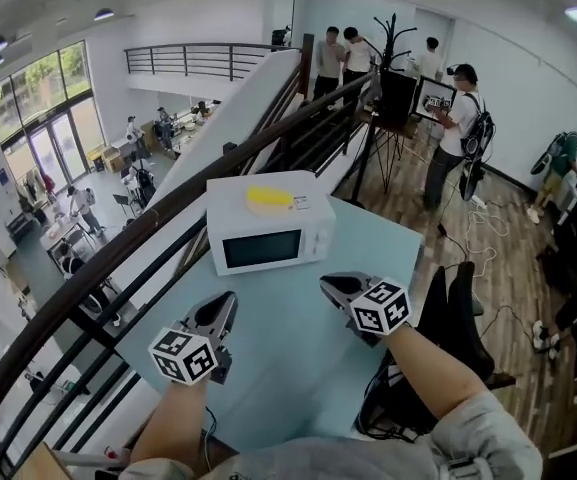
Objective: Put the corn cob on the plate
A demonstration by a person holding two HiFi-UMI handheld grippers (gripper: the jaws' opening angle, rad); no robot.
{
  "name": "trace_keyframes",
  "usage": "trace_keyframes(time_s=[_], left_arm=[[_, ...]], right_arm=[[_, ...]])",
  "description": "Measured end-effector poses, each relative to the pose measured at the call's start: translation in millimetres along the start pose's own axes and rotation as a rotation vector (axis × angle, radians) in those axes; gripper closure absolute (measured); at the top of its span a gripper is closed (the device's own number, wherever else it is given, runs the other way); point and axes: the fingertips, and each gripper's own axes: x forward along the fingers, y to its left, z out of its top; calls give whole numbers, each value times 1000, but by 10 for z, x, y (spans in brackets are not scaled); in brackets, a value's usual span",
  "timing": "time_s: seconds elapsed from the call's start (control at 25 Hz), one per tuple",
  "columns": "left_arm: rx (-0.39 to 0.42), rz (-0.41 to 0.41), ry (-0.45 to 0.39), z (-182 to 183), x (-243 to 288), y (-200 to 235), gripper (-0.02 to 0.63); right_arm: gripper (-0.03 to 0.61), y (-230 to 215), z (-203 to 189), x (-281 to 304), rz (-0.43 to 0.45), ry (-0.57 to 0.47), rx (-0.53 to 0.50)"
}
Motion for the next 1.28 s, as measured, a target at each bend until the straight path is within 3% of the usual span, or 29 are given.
trace_keyframes(time_s=[0.24, 0.6, 0.84, 1.12, 1.28], left_arm=[[-92, 118, -5, -363, -451, -600, 595], [-23, 226, -10, -459, -954, -1627, 595], [20, 281, -47, -409, -1351, -2198, 595], [25, 289, -77, -341, -1535, -2450, 595], [28, 250, -86, -215, -1560, -2440, 595]], right_arm=[[561, 242, -157, -706, 64, -58, 59], [561, 523, -180, -1504, 189, -165, 96], [561, 808, 118, -2105, 268, -254, 30], [561, 828, 501, -2701, 301, -320, -40], [561, 852, 640, -2975, 288, -341, -19]])
